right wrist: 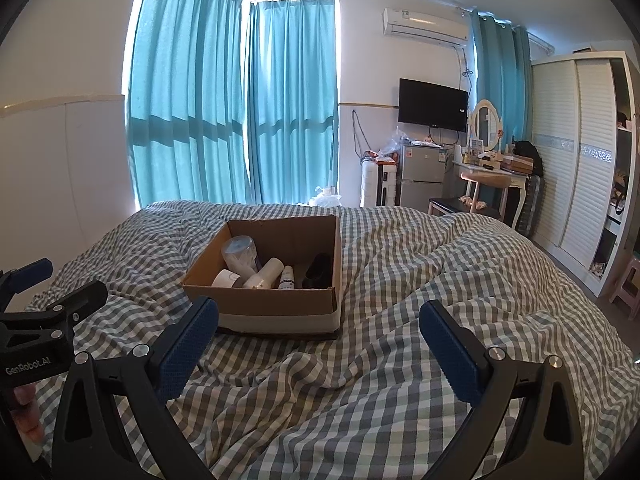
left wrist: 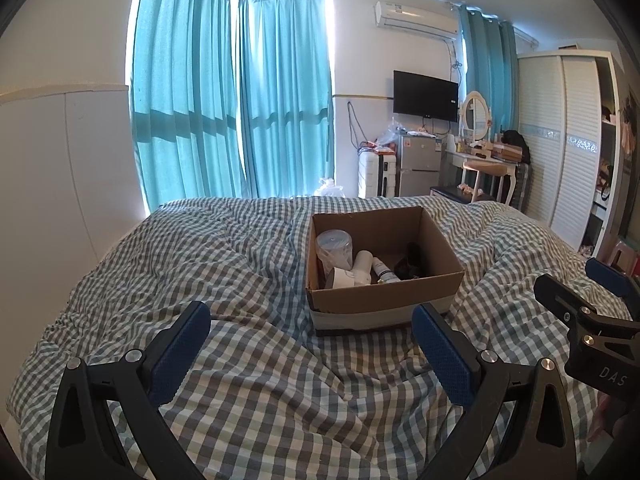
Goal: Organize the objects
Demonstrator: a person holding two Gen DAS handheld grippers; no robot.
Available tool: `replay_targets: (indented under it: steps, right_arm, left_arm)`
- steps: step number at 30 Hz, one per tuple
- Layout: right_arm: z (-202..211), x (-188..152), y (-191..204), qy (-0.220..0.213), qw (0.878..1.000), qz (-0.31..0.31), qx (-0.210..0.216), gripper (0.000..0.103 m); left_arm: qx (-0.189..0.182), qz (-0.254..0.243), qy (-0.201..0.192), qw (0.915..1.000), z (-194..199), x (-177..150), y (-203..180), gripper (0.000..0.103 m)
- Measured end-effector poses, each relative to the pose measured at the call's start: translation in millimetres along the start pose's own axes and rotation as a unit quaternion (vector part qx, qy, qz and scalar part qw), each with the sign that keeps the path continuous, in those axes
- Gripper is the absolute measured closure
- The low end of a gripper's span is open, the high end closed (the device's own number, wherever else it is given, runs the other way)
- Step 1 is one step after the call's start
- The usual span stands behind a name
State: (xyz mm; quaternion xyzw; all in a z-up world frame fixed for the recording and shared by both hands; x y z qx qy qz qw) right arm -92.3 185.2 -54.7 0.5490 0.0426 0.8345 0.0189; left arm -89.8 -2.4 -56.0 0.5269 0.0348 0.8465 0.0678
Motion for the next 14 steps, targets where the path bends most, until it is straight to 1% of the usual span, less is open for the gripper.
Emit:
replay_targets:
  steps: [10,14]
  right_arm:
    - [-2.1,-3.9,4.4,0.005,1.0,0.004,0.0,0.002]
    - [-2.2,-5.0,5.1,0.006,1.0,0.005,-0.001,0.002]
  left_arm:
    - [0.0,0.004,0.004,1.0,-0.9,-3.8,0.9,0.0]
    - [0.008,0.009,0.001,0.9999,-0.4,-3.7,3.4,0.0]
Point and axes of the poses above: each gripper's, at about its wrist camera, not at the fingertips, and z roughly against the way its jaws point, y to its left, x to its top, the point moved 5 cm from there along -z, roughly the way its jaws point, and after that the axes turned 6 degrees about -z, right-handed, at the moved point
